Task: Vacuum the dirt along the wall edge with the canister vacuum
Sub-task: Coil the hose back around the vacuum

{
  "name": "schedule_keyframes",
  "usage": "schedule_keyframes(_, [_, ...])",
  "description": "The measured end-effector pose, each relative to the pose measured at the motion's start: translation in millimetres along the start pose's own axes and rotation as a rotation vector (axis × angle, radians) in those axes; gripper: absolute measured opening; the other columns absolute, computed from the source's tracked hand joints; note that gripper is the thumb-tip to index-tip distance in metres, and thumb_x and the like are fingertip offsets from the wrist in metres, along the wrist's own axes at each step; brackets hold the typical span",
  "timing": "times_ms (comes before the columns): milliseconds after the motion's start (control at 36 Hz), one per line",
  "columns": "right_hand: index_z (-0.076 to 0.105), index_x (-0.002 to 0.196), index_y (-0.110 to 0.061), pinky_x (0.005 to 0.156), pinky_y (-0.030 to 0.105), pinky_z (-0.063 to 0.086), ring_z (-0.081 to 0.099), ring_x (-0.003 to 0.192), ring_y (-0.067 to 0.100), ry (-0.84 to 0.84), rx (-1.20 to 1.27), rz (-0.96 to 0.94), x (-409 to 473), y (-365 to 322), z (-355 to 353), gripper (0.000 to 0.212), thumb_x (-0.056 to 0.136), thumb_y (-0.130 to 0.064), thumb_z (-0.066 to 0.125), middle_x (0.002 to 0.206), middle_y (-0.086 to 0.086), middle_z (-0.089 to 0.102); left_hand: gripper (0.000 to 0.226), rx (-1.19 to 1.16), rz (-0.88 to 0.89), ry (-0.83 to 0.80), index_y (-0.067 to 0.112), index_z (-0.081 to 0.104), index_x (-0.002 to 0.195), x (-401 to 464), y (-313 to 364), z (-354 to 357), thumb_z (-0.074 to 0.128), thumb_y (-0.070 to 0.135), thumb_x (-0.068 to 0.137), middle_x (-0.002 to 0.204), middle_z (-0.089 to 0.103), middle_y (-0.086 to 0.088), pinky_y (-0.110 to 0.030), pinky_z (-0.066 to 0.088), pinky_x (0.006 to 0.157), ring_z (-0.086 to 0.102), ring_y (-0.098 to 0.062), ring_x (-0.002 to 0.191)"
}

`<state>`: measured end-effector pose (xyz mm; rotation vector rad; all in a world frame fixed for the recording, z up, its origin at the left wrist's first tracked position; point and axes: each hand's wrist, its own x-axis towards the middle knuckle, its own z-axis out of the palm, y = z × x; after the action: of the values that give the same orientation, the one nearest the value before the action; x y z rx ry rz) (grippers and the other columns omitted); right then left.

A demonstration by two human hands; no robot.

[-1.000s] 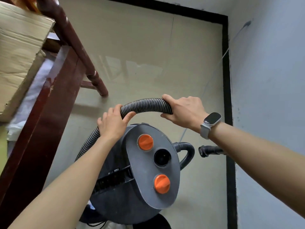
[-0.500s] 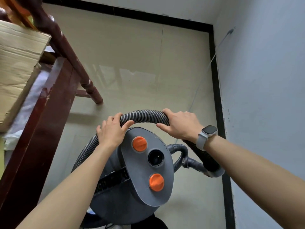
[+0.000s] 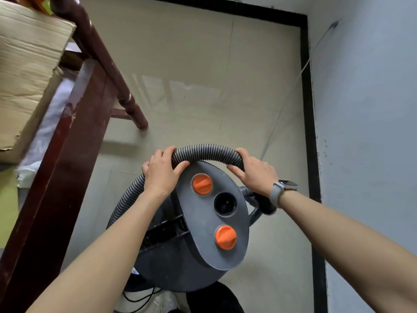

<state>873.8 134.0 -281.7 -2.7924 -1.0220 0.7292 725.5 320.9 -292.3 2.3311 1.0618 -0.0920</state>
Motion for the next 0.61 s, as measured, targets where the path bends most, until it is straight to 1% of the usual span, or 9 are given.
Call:
schedule_keyframes(111, [0.03, 0.138, -0.026, 0.075, 0.038, 0.036, 0.061, 0.106, 0.039, -0.03, 0.106, 0.019, 8.7, -11.2, 10.4, 0.052, 0.097, -0.056, 0.04, 0.118, 0.013, 0.063, 0.051, 0.003, 0.014, 0.067, 0.018, 0.048, 0.138, 0.3, -19.0, -6.4, 0.057, 0.042, 0.093, 0.128, 0.056, -0.011, -0.046, 0.03, 0.105, 0.049, -0.031, 0.121])
schedule_keyframes(222, [0.034, 0.14, -0.02, 0.083, 0.035, 0.039, 0.056, 0.112, 0.036, -0.117, 0.301, 0.027, 16.2, -11.1, 9.5, 0.053, 0.097, -0.043, 0.052, 0.124, 0.017, 0.056, 0.064, 0.033, -0.109, 0.024, 0.021, 0.045, 0.141, -10.9, -43.3, -13.9, 0.055, 0.057, 0.089, 0.134, 0.054, -0.009, -0.046, 0.033, 0.104, 0.048, -0.03, 0.125])
schedule_keyframes(278, [0.036, 0.141, -0.016, 0.091, 0.036, 0.04, 0.053, 0.115, 0.036, -0.158, 0.307, 0.01, 18.6, -12.5, 11.2, 0.052, 0.097, -0.036, 0.055, 0.125, 0.02, 0.054, 0.066, 0.056, -0.111, 0.008, 0.023, 0.048, 0.138, -22.6, -54.6, -12.9, 0.055, 0.062, 0.085, 0.129, 0.058, -0.008, -0.045, 0.038, 0.099, 0.052, -0.031, 0.119])
schedule_keyframes(333, [0.035, 0.141, -0.012, 0.097, 0.038, 0.039, 0.051, 0.118, 0.037, -0.178, 0.304, 0.002, 21.4, -18.8, 14.1, 0.053, 0.097, -0.031, 0.057, 0.126, 0.022, 0.052, 0.062, 0.039, -0.104, 0.033, 0.024, 0.053, 0.13, -31.8, -62.2, -11.0, 0.058, 0.063, 0.082, 0.118, 0.063, -0.007, -0.042, 0.044, 0.087, 0.057, -0.031, 0.109])
schedule_keyframes(389, [0.036, 0.14, -0.011, 0.099, 0.04, 0.038, 0.049, 0.119, 0.037, -0.185, 0.285, 0.004, 25.0, -30.0, 16.3, 0.053, 0.096, -0.03, 0.058, 0.127, 0.023, 0.052, 0.055, -0.048, -0.122, 0.066, 0.024, 0.056, 0.123, -35.0, -66.9, -11.0, 0.063, 0.059, 0.081, 0.111, 0.066, -0.003, -0.036, 0.042, 0.075, 0.059, -0.03, 0.102])
schedule_keyframes(472, [0.041, 0.137, -0.011, 0.102, 0.045, 0.038, 0.048, 0.121, 0.038, -0.131, 0.2, -0.016, 31.3, -51.7, 14.1, 0.051, 0.091, -0.024, 0.058, 0.13, 0.019, 0.05, 0.05, -0.184, -0.115, 0.038, 0.023, 0.059, 0.119, -31.9, -73.5, -14.0, 0.073, 0.05, 0.079, 0.105, 0.065, 0.002, -0.03, 0.038, 0.072, 0.06, -0.02, 0.092])
schedule_keyframes(528, [0.039, 0.141, -0.015, 0.105, 0.046, 0.034, 0.045, 0.124, 0.036, -0.078, 0.104, -0.113, 35.4, -70.2, 9.4, 0.056, 0.089, -0.025, 0.057, 0.135, 0.016, 0.048, 0.048, -0.295, -0.105, -0.001, 0.024, 0.06, 0.118, -27.8, -77.8, -18.4, 0.078, 0.042, 0.076, 0.1, 0.063, 0.007, -0.021, 0.038, 0.071, 0.058, -0.014, 0.087])
schedule_keyframes(583, [0.037, 0.146, -0.02, 0.108, 0.045, 0.032, 0.043, 0.128, 0.034, -0.06, 0.028, -0.261, 39.5, -92.7, 4.6, 0.06, 0.091, -0.032, 0.057, 0.139, 0.013, 0.047, 0.048, -0.402, -0.102, -0.011, 0.023, 0.061, 0.118, -25.8, -83.8, -23.3, 0.081, 0.032, 0.076, 0.099, 0.061, 0.009, -0.008, 0.036, 0.068, 0.058, -0.009, 0.089])
schedule_keyframes(611, [0.037, 0.146, -0.023, 0.108, 0.044, 0.032, 0.042, 0.128, 0.034, -0.074, -0.005, -0.331, 41.7, -105.2, 3.3, 0.06, 0.092, -0.037, 0.056, 0.139, 0.013, 0.046, 0.048, -0.448, -0.103, -0.008, 0.021, 0.061, 0.12, -26.9, -88.1, -25.2, 0.081, 0.027, 0.077, 0.101, 0.061, 0.009, -0.006, 0.036, 0.071, 0.058, -0.008, 0.092])
